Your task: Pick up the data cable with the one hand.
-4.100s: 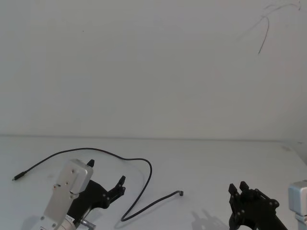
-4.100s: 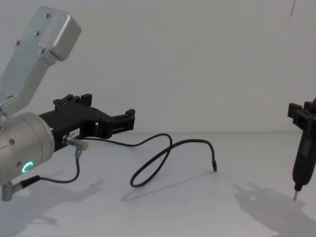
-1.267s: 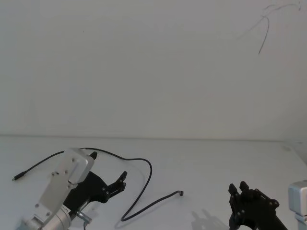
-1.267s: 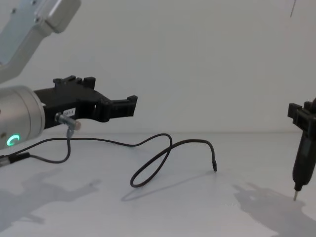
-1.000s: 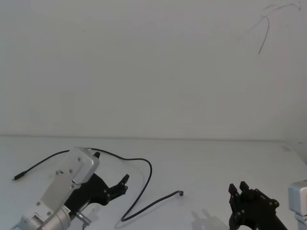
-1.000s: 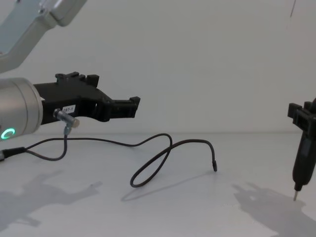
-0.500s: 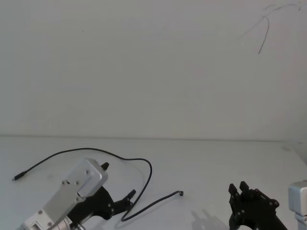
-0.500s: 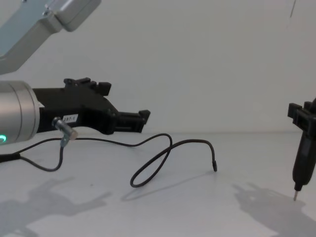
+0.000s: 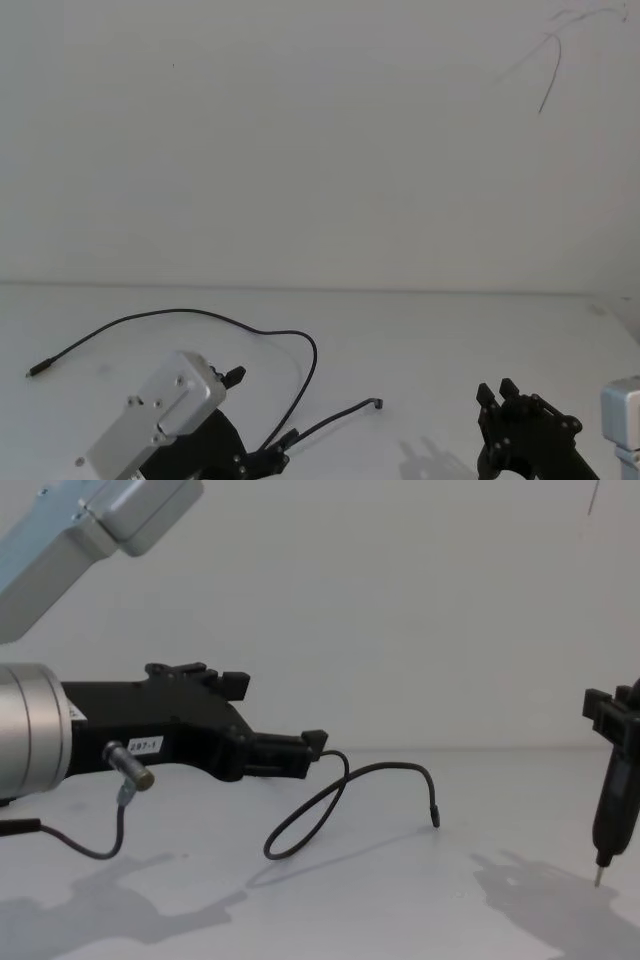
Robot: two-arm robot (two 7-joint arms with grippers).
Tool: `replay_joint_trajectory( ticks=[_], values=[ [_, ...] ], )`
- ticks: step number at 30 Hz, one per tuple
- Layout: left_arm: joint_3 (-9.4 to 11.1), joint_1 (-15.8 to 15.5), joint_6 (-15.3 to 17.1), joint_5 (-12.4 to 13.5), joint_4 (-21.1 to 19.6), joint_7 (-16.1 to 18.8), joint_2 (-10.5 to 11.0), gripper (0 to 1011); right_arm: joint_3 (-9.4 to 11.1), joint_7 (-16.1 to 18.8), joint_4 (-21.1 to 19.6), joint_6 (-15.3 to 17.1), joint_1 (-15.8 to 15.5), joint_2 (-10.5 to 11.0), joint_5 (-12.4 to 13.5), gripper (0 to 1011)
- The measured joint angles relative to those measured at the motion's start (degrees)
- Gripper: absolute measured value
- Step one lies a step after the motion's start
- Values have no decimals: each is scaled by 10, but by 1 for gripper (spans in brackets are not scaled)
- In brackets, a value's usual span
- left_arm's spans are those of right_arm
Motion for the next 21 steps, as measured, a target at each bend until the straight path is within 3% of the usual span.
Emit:
replay_joint_trajectory(
  ticks=[10, 21],
  values=[
    [-1, 0, -2, -3, 10, -13, -4, 1001, 0, 0, 0, 0, 0, 0, 0, 251],
    [8, -16, 9, 12, 47, -6, -33, 1001, 0, 0, 0, 0, 0, 0, 0, 251]
  ],
)
